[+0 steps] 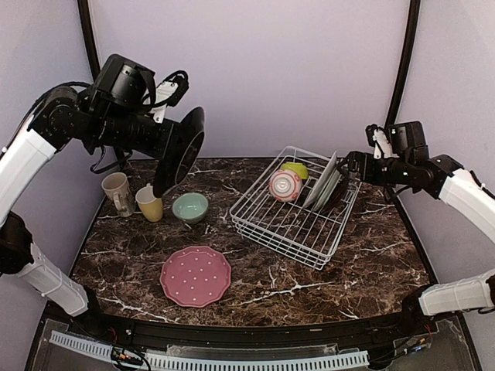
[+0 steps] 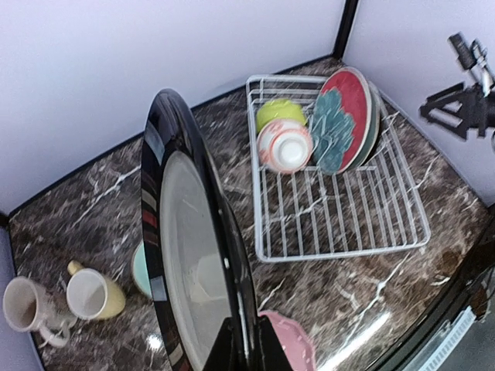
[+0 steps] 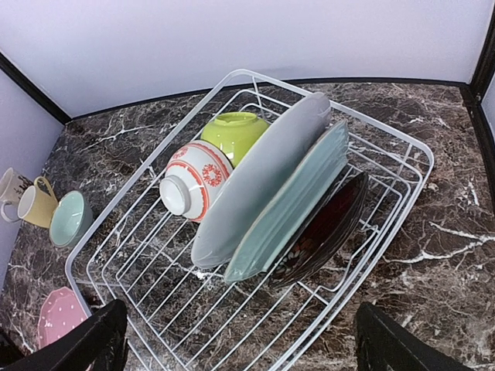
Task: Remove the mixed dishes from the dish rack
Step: Place the plate on the plate.
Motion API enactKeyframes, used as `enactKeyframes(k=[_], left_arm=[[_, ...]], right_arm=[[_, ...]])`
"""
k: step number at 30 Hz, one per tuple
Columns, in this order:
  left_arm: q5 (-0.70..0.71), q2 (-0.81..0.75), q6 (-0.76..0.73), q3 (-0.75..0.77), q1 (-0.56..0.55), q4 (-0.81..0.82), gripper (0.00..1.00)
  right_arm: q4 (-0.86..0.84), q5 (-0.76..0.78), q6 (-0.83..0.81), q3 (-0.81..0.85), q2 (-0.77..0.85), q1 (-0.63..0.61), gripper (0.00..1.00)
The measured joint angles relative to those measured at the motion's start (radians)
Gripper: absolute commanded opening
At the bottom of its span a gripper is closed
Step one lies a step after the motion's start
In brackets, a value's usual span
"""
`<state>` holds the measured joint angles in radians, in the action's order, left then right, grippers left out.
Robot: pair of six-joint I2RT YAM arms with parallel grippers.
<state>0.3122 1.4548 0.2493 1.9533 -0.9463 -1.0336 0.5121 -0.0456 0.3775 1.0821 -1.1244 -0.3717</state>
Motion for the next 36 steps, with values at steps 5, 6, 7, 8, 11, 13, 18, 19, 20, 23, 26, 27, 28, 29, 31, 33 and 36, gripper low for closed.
enactKeyframes(k=[5, 6, 7, 8, 11, 13, 18, 19, 20, 23, 26, 27, 28, 29, 31, 33, 36], left_arm=[[0.091, -0.051, 0.053, -0.190, -0.026, -0.111, 0.01], [0.103, -0.051, 0.069, -0.237, -0.040, -0.129, 0.01], [0.107, -0.051, 0.078, -0.265, -0.051, -0.138, 0.01], [0.111, -0.049, 0.091, -0.298, -0.064, -0.146, 0.01], [0.125, -0.046, 0.126, -0.368, -0.112, -0.154, 0.01], [0.143, -0.039, 0.156, -0.396, -0.151, -0.157, 0.01], [0.207, 0.001, 0.230, -0.443, -0.242, -0.142, 0.01], [0.222, 0.018, 0.245, -0.452, -0.260, -0.141, 0.01], [0.235, 0.038, 0.261, -0.459, -0.275, -0.140, 0.01], [0.264, 0.106, 0.302, -0.475, -0.313, -0.127, 0.01], [0.288, 0.164, 0.340, -0.482, -0.343, -0.105, 0.01], [0.295, 0.179, 0.348, -0.482, -0.350, -0.101, 0.01], [0.307, 0.195, 0.359, -0.482, -0.359, -0.098, 0.01], [0.318, 0.212, 0.369, -0.482, -0.368, -0.098, 0.01], [0.338, 0.250, 0.388, -0.482, -0.383, -0.099, 0.01], [0.350, 0.288, 0.408, -0.482, -0.394, -0.101, 0.01], [0.363, 0.349, 0.438, -0.481, -0.410, -0.114, 0.01]], right_arm=[[-0.007, -0.013, 0.000, 0.013, -0.037, 0.000, 0.99], [-0.008, -0.016, 0.000, 0.016, -0.044, 0.000, 0.99], [-0.010, -0.019, 0.000, 0.017, -0.048, 0.000, 0.99], [-0.013, -0.023, 0.001, 0.018, -0.053, 0.000, 0.99], [-0.019, -0.031, 0.003, 0.018, -0.063, 0.000, 0.99], [-0.019, -0.034, 0.004, 0.018, -0.070, 0.000, 0.99], [-0.020, -0.039, 0.011, 0.019, -0.084, 0.000, 0.99], [-0.020, -0.040, 0.013, 0.019, -0.085, 0.000, 0.99], [-0.020, -0.041, 0.014, 0.019, -0.085, 0.000, 0.99], [-0.020, -0.041, 0.018, 0.019, -0.085, 0.000, 0.99], [-0.021, -0.041, 0.020, 0.018, -0.085, 0.000, 0.99], [-0.021, -0.041, 0.021, 0.018, -0.085, 0.000, 0.99], [-0.021, -0.041, 0.021, 0.018, -0.085, 0.000, 0.99], [-0.022, -0.041, 0.021, 0.017, -0.085, 0.000, 0.99], [-0.026, -0.041, 0.021, 0.016, -0.085, 0.000, 0.99], [-0.028, -0.041, 0.021, 0.016, -0.085, 0.000, 0.99], [-0.038, -0.041, 0.021, 0.011, -0.087, 0.000, 0.99]])
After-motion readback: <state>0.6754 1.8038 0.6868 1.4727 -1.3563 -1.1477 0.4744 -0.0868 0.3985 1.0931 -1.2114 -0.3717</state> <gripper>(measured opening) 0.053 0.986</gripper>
